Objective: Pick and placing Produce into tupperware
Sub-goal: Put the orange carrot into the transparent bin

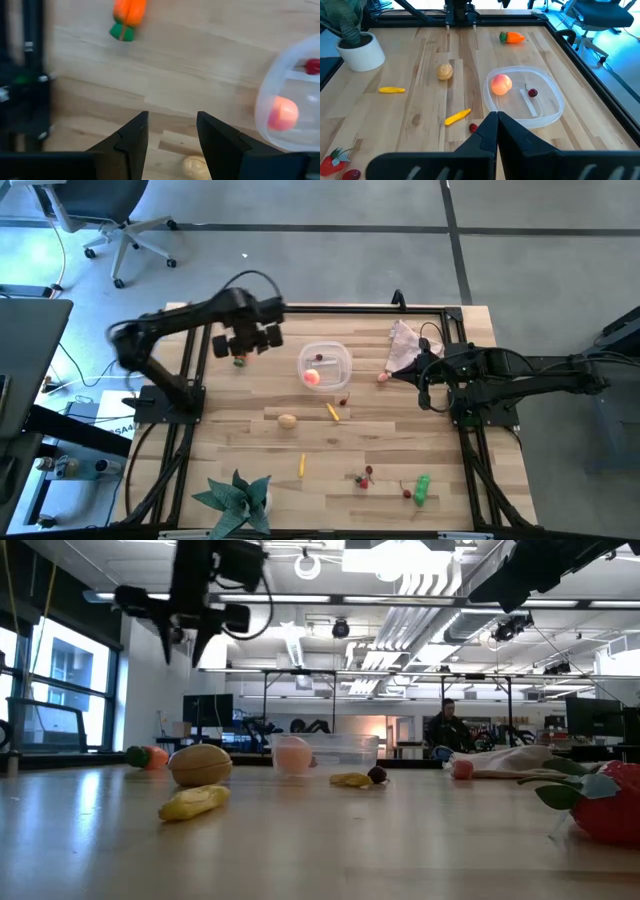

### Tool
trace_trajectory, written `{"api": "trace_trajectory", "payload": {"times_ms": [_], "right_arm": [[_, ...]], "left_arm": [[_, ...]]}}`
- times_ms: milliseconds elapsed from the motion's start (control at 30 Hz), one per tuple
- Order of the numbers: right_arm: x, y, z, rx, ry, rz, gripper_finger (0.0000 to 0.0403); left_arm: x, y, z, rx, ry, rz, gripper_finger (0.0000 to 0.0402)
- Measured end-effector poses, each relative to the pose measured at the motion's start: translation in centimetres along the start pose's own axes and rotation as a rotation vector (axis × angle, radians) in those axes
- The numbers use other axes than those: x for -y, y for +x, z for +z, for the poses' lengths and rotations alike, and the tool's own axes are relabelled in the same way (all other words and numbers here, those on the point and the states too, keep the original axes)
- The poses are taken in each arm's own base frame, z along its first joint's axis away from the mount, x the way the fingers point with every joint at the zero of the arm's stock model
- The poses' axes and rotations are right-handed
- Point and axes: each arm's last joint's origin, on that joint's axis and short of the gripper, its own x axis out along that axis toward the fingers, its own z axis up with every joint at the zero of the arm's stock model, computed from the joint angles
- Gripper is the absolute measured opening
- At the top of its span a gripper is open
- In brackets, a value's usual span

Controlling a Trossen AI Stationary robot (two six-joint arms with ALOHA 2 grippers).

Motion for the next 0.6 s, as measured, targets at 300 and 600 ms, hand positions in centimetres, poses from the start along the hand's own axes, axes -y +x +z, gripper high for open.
{"api": "trace_trajectory", "payload": {"times_ms": [300, 600], "right_arm": [[0.0, 0.0, 0.0, 0.000, 0.000, 0.000, 0.0000], [0.0, 0.0, 0.0, 0.000, 0.000, 0.000, 0.0000]], "left_arm": [[-4.9, 6.2, -0.1, 0.005, -0.069, -0.095, 0.0157], [-5.8, 8.6, 2.2, 0.007, -0.001, -0.143, 0.0165]]}}
